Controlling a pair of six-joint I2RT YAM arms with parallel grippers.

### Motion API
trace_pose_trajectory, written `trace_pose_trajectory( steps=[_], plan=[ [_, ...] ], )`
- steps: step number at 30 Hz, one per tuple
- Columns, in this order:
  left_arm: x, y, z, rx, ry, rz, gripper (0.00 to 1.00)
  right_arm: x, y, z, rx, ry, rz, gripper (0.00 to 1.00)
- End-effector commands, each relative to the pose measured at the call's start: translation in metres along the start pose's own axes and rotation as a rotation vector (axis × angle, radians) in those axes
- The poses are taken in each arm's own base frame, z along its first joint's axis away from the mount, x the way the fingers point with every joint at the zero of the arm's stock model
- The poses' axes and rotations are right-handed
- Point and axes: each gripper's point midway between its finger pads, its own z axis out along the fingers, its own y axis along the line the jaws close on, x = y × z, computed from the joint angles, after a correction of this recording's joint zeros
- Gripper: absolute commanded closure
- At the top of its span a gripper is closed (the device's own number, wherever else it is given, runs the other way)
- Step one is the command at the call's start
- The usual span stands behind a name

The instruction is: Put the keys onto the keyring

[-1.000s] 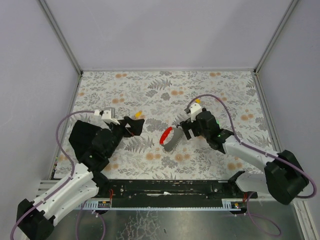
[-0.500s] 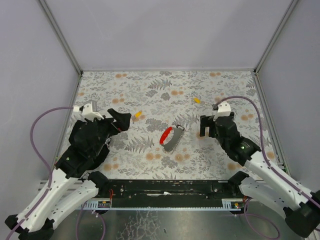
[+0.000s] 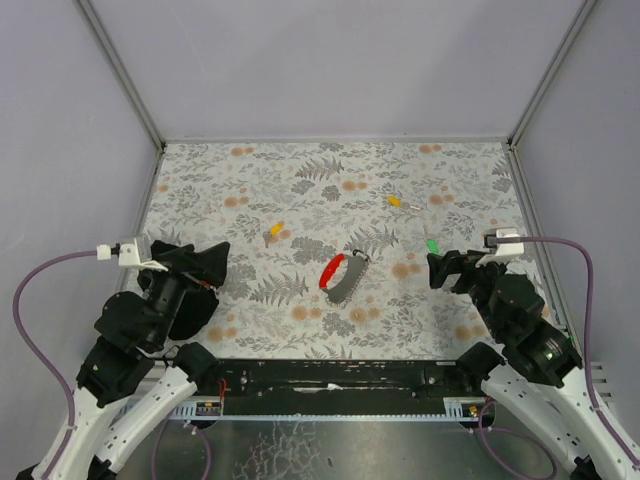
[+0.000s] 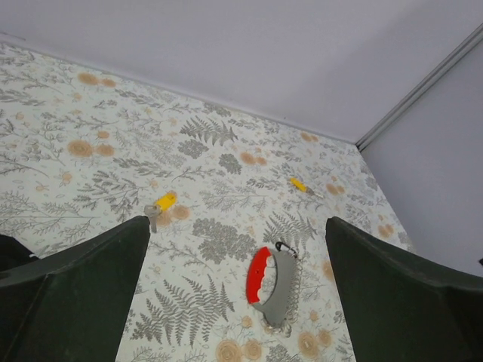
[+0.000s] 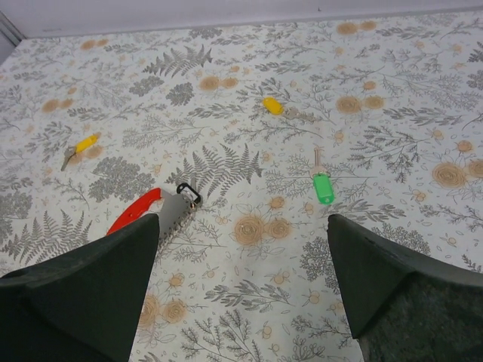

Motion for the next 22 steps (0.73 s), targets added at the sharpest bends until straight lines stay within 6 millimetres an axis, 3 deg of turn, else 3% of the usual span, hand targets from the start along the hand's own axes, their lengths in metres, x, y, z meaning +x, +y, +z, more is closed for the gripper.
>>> trace_pose_trajectory(
  steps=[1, 22],
  plan=[
    [0.012, 0.007, 0.003, -0.007, 0.015, 0.060, 0.00, -0.009, -0.009, -0.012, 0.018, -0.049, 0.013, 0.01],
    [0.033, 0.009, 0.012, -0.017, 0.092, 0.099, 0.00, 0.007, -0.006, -0.004, 0.007, 0.012, -0.041, 0.01]
  ],
)
